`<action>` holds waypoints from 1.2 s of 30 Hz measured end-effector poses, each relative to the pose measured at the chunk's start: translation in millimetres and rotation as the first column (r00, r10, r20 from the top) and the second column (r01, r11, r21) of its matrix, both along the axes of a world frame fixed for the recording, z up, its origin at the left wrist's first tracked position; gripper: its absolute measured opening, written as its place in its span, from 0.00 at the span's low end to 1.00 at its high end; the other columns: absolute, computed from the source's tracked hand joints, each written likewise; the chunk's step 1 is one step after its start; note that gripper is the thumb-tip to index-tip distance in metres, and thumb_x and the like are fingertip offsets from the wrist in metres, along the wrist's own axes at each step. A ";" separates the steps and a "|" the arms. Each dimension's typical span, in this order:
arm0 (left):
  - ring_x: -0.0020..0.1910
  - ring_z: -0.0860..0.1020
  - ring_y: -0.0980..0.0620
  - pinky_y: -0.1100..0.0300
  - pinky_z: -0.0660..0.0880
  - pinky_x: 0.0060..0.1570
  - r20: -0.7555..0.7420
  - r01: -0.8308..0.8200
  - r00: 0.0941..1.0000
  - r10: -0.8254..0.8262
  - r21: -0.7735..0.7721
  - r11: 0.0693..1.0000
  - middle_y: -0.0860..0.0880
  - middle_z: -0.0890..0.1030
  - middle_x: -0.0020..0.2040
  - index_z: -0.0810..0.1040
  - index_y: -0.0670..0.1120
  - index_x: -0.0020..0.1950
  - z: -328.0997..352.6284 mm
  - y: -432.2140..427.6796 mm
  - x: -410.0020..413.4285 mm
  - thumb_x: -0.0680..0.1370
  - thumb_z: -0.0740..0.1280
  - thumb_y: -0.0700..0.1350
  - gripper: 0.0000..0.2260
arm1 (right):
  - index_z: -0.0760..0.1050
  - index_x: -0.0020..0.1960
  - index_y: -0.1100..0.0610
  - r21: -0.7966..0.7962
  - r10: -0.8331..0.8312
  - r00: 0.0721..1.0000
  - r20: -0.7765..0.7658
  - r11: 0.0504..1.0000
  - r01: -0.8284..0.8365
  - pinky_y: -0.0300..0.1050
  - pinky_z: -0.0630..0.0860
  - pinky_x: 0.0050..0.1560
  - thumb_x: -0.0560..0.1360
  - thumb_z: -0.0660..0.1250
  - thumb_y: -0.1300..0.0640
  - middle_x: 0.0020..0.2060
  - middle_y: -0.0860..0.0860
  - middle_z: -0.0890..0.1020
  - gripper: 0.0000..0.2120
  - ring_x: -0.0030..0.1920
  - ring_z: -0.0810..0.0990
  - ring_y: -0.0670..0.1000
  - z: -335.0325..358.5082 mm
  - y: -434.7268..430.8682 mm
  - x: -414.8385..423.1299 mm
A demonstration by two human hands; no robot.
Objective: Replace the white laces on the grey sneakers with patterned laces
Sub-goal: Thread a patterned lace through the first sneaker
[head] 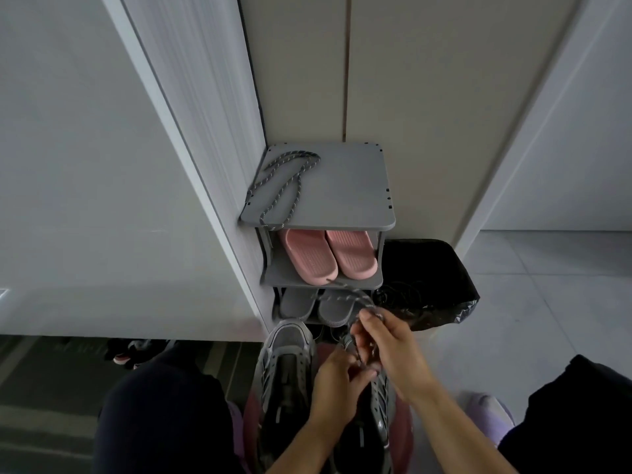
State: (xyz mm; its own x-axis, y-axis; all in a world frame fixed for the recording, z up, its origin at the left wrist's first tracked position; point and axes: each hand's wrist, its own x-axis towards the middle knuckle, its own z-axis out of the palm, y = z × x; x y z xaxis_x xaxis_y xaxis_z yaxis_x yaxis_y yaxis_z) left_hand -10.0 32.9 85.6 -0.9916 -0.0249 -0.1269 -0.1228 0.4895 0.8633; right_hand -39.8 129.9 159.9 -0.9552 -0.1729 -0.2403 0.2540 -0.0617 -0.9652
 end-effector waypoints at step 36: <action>0.52 0.74 0.56 0.66 0.68 0.56 0.144 -0.181 0.976 0.165 0.111 0.977 0.47 0.74 0.55 0.77 0.41 0.52 5.4 -6.6 -7.1 0.80 0.58 0.42 0.10 | 0.78 0.44 0.44 0.508 0.034 0.998 0.053 0.860 -0.057 0.41 0.71 0.58 0.71 0.62 0.60 0.45 0.49 0.83 0.12 0.49 0.82 0.52 -98.5 3.3 -1.7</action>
